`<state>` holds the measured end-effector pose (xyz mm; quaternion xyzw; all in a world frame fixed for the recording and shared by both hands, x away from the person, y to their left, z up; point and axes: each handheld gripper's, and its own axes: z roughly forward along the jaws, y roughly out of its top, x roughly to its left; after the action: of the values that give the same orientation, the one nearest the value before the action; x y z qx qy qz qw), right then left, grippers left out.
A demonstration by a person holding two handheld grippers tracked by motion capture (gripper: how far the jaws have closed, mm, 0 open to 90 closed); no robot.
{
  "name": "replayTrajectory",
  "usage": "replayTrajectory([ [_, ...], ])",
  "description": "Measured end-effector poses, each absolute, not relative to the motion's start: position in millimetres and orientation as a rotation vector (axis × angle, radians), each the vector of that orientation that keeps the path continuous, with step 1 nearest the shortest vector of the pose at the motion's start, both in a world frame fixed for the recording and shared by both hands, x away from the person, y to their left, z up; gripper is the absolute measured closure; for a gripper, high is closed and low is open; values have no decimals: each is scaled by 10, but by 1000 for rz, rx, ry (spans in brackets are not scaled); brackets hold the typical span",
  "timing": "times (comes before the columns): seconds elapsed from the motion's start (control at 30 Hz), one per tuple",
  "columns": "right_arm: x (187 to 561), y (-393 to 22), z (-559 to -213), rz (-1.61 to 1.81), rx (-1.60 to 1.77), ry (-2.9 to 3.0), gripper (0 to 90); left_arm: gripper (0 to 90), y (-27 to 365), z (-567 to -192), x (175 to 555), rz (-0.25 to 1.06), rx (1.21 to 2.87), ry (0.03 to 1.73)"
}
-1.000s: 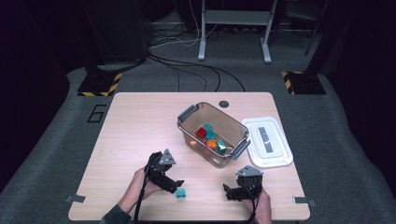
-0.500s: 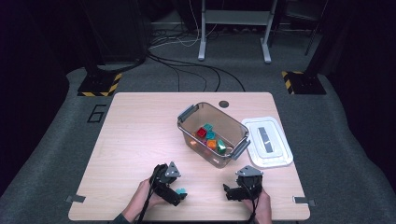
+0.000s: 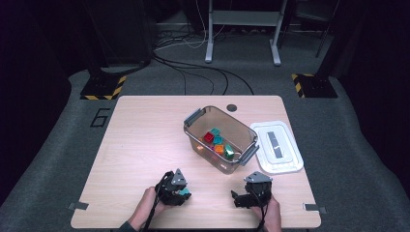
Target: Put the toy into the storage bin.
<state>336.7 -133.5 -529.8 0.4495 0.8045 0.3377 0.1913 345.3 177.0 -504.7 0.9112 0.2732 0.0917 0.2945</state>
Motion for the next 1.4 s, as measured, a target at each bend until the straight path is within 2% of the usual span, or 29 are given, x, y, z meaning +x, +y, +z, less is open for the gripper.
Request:
replayTrajectory([
  [0.03, 3367, -1335, -5298, 948, 1263, 2259, 0, 650, 1779, -5046, 3461, 235, 2421, 731],
  [0.1, 3367, -1335, -5298, 949, 1263, 2259, 0, 665, 1801, -5046, 3489, 240, 2418, 740],
  [0.47, 3367, -1335, -5298, 949, 1263, 2259, 0, 667, 1876, -4997, 3653, 257, 2378, 788],
  [1.4, 3367, -1335, -5298, 949, 1263, 2259, 0, 667, 1953, -4546, 4005, 362, 2295, 814],
])
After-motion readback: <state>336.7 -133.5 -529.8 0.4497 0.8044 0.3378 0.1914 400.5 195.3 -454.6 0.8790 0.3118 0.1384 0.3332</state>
